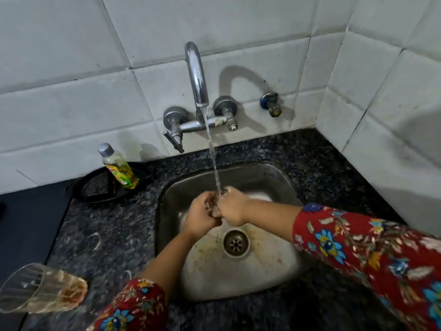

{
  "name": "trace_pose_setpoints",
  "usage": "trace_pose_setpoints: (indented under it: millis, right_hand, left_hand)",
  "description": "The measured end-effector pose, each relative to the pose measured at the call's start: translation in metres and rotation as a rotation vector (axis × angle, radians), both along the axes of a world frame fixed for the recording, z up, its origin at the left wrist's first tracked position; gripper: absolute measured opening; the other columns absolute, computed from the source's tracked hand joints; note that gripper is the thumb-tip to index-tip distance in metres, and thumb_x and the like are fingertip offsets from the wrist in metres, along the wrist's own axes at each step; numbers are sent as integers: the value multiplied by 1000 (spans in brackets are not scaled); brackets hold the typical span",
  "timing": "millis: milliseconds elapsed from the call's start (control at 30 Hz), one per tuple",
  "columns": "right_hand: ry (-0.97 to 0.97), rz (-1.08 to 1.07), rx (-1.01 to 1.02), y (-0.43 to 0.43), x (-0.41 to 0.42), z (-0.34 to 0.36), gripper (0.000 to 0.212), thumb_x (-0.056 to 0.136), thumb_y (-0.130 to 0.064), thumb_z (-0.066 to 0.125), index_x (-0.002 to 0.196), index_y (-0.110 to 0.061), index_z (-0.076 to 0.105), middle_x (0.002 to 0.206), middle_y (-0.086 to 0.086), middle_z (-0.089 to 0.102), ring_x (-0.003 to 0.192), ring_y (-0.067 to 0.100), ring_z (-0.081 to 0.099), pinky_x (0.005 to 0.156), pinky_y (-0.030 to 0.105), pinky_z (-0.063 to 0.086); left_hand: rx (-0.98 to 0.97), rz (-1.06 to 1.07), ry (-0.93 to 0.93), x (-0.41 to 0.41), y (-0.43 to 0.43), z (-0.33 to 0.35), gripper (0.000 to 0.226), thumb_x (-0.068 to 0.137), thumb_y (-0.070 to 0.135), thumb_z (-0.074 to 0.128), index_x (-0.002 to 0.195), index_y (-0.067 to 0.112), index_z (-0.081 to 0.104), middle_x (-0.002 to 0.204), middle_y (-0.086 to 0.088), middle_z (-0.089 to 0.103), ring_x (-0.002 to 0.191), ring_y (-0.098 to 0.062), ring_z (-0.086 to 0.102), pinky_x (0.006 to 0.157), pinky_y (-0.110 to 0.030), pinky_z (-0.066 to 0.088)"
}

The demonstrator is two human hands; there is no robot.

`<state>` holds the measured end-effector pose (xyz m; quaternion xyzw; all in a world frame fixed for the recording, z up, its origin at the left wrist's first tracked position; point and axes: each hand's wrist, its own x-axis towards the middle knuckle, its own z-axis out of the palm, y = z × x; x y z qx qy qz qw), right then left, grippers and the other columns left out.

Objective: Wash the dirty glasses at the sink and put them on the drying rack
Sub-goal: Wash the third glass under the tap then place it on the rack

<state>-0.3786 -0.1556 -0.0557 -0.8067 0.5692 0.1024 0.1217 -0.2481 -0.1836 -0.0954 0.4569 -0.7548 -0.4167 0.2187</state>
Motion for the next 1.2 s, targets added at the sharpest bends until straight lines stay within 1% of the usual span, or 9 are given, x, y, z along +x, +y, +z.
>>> trace_pose_setpoints:
  millis: [133,267,433,500,667,767,967,1067,1200]
  right_hand:
    - [54,224,51,2,-4,4,22,90,-10,45,100,-15,64,114,8,62,98,23,54,79,31,38]
    - [494,558,-234,-6,-24,8,18,89,-18,54,84,-25,70,92,-6,70,99,15,61,113,35,29]
    - [-3,-36,101,1,-4,2,15,86,-11,48,93,-14,61,105,12,65,98,30,59,83,38,48]
    - [31,25,139,2,-5,3,15,86,-11,49,96,-11,60,105,12,64,95,30,60,71,34,46]
    - [301,410,-171,-4,-27,6,19,85,-7,55,93,-16,69,102,2,68,100,25,62,92,36,43]
    - [150,156,0,4,-10,2,24,86,-8,48,104,-12,64,115,7,63,104,23,57,84,31,41]
    - [-104,107,-166,7,-21,-1,16,80,-2,57,89,-11,67,93,9,68,86,26,64,80,32,50]
    - [-167,4,-70,12,-22,6,26,82,-2,51,100,-13,65,107,9,65,95,22,59,86,31,43]
    - [-215,8,44,13,-10,0,35,80,3,47,64,-28,51,80,-3,55,88,24,54,66,31,40]
  left_hand:
    - [-79,26,-72,0,-7,-1,58,63,19,79,116,21,57,105,6,62,96,-7,60,84,-28,53]
    - [178,-284,-192,7,-21,4,63,65,5,83,121,13,56,112,-7,66,106,-23,63,90,-30,49]
    - [-25,1,-66,-6,-2,11,46,63,27,76,106,33,60,99,15,65,88,2,59,71,-14,43]
    - [47,-59,17,-5,-4,11,47,58,22,77,101,32,60,96,15,65,89,3,61,70,-13,43]
    - [176,-201,45,6,-11,11,60,41,39,76,98,43,56,101,18,65,97,7,61,89,-19,50]
    - [-1,-83,-111,-2,-8,10,50,52,34,73,99,38,58,103,12,67,97,-8,64,87,-37,54]
    - [65,-190,-19,6,-16,13,62,42,38,74,101,28,58,107,6,65,103,-16,63,91,-34,50]
    - [48,-188,-30,3,-12,15,62,47,35,75,107,24,62,105,6,67,101,-14,65,85,-30,52]
    - [-51,-25,18,-5,2,11,52,58,21,77,106,29,58,101,10,65,95,-8,63,81,-25,50]
